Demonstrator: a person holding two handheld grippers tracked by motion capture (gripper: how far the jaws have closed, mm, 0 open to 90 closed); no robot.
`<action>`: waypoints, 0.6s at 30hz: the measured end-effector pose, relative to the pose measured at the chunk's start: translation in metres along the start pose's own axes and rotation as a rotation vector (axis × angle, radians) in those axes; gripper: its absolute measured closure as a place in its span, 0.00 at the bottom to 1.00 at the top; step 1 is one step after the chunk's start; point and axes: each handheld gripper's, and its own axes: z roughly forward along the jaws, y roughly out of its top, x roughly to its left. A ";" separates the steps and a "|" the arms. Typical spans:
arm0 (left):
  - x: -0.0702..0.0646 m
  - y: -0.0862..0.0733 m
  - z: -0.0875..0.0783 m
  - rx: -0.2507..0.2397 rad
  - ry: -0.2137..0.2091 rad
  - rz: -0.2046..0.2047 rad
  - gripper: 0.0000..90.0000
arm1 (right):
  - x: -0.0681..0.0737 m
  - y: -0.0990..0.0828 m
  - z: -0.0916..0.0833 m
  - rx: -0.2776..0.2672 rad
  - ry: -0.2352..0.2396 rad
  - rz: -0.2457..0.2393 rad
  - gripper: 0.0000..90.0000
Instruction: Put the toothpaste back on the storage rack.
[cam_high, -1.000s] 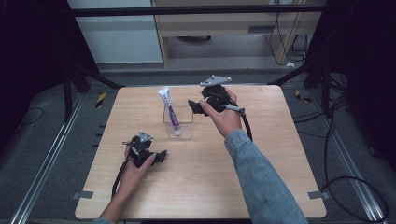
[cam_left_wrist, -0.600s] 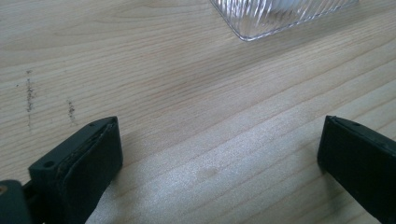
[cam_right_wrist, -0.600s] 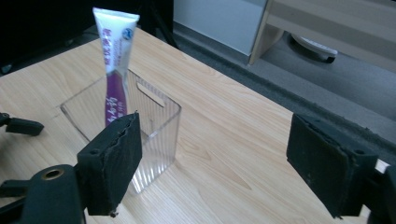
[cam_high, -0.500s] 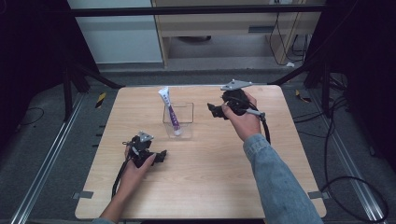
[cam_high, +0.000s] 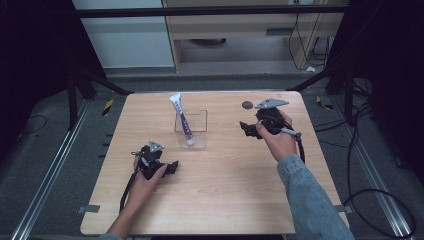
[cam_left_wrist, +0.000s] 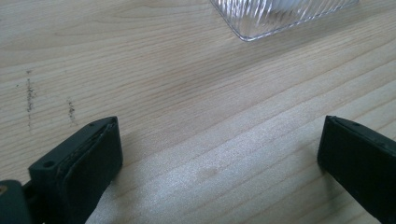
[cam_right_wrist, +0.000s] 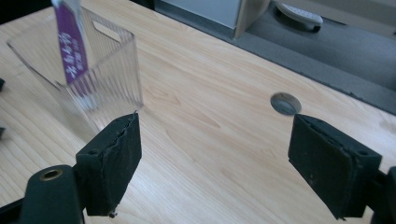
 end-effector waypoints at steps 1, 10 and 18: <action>0.000 0.000 0.000 -0.001 0.000 0.000 0.00 | -0.002 -0.004 -0.001 0.005 -0.006 0.002 0.20; 0.000 0.000 0.000 0.001 0.000 0.001 0.00 | -0.022 -0.037 -0.004 0.042 -0.037 0.042 0.20; 0.000 0.000 0.000 0.001 0.000 0.002 0.00 | -0.036 -0.070 0.008 0.101 -0.050 0.094 0.20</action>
